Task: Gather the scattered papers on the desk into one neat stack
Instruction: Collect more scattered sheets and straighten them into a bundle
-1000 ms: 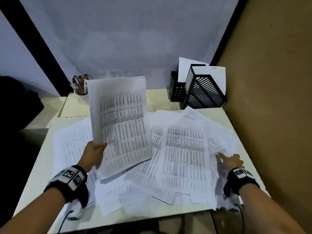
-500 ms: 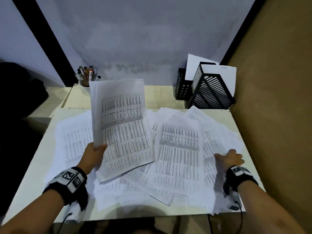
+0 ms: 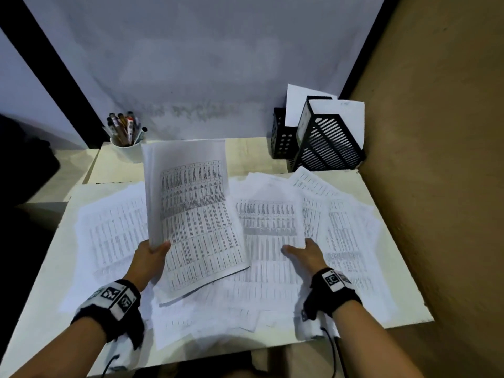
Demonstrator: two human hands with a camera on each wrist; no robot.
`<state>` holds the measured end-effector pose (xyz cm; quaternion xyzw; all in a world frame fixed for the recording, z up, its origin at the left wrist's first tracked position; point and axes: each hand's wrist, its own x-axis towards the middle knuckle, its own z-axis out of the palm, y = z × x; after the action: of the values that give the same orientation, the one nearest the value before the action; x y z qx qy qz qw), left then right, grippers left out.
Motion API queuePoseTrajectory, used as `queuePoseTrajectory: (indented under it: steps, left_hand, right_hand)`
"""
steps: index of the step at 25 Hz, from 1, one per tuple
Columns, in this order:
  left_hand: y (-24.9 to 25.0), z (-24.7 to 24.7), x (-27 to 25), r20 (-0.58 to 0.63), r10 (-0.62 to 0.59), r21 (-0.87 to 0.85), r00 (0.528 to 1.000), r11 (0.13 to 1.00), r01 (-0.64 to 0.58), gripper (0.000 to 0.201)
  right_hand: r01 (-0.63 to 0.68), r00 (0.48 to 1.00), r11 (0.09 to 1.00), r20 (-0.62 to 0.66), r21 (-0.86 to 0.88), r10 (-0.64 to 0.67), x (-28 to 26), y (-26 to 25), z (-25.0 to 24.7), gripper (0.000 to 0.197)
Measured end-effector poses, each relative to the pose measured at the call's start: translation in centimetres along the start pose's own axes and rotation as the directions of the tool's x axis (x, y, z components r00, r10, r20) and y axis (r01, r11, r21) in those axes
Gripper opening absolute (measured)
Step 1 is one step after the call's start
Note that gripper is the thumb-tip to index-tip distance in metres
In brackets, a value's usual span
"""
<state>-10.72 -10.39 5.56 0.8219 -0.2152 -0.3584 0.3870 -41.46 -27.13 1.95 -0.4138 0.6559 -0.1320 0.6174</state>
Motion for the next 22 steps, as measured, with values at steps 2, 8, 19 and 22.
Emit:
queuePoseTrajectory:
  steps: [2, 8, 19, 22]
  left_hand:
    - [-0.7, 0.1, 0.2, 0.007, -0.008, -0.004, 1.000, 1.000, 0.008, 0.022]
    - [-1.6, -4.0, 0.7, -0.082, -0.021, -0.061, 0.996, 0.998, 0.016, 0.019]
    - [-5.9, -10.4, 4.3, -0.229, -0.120, -0.047, 0.966, 0.993, 0.112, 0.030]
    - [-5.8, -8.9, 3.9, -0.177, -0.121, -0.056, 0.977, 0.992, 0.112, 0.018]
  right_hand:
    - [0.020, 0.995, 0.988, -0.089, -0.152, -0.034, -0.4, 0.2, 2.8, 0.088]
    - [0.036, 0.998, 0.962, -0.033, -0.270, -0.046, 0.8, -0.3, 2.7, 0.032]
    - [0.065, 0.989, 0.973, -0.119, -0.223, -0.094, -0.8, 0.2, 5.0, 0.066]
    - [-0.037, 0.995, 0.992, -0.092, -0.123, 0.026, -1.0, 2.1, 9.2, 0.051]
